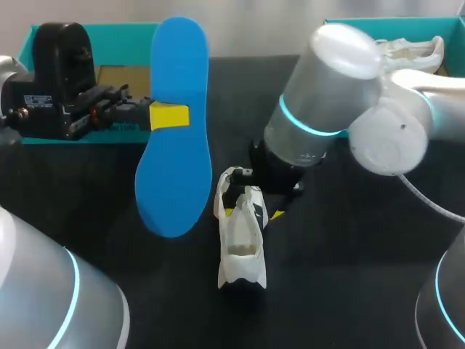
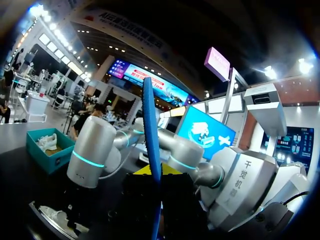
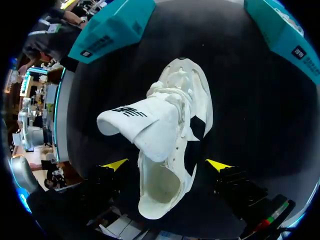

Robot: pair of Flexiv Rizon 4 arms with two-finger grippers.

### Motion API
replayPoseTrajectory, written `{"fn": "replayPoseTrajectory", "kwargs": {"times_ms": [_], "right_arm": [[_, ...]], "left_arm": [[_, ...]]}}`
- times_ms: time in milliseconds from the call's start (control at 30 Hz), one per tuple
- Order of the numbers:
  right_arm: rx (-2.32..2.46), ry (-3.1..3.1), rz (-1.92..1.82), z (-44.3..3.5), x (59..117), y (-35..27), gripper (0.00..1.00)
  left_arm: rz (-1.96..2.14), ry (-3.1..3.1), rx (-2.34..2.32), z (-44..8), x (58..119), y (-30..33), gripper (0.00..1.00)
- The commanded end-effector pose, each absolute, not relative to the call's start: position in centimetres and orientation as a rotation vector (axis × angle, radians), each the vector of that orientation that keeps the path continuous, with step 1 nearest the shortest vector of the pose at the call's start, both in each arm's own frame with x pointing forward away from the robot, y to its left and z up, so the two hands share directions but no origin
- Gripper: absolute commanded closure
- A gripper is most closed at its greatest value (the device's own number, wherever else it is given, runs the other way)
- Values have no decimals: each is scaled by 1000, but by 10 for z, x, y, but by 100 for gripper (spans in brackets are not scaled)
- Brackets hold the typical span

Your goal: Take the shoe out of the shoebox, open the shoe tongue, remove and reinsert the insole, then place the shoe into the shoebox

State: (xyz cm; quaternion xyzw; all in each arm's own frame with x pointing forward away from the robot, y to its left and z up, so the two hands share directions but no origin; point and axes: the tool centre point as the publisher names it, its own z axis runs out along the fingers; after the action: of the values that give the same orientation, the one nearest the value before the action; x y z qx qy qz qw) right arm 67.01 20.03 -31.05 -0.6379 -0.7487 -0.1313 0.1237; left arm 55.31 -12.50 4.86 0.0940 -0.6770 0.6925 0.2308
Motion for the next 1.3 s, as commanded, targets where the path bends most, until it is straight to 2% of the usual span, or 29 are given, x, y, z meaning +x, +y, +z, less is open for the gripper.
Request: {"fn": "replayPoseTrajectory", "kwargs": {"times_ms": [33, 433, 733, 967, 1300], "right_arm": [[-1751, -2134, -522, -293, 662, 162, 0], [-1751, -2134, -522, -293, 662, 162, 0], [-1793, -1945, -744, -242, 665, 139, 0], [-1636, -1617, -1161, -213, 679, 120, 0], [-1636, -1617, -1161, -213, 679, 120, 0]], "left_arm": [[1905, -1861, 259, 48, 553, -126, 100], [1905, -1861, 259, 48, 553, -126, 100], [1905, -1861, 259, 48, 553, -126, 100], [1905, -1861, 259, 48, 553, -126, 100], [1905, -1861, 259, 48, 553, -126, 100]]}}
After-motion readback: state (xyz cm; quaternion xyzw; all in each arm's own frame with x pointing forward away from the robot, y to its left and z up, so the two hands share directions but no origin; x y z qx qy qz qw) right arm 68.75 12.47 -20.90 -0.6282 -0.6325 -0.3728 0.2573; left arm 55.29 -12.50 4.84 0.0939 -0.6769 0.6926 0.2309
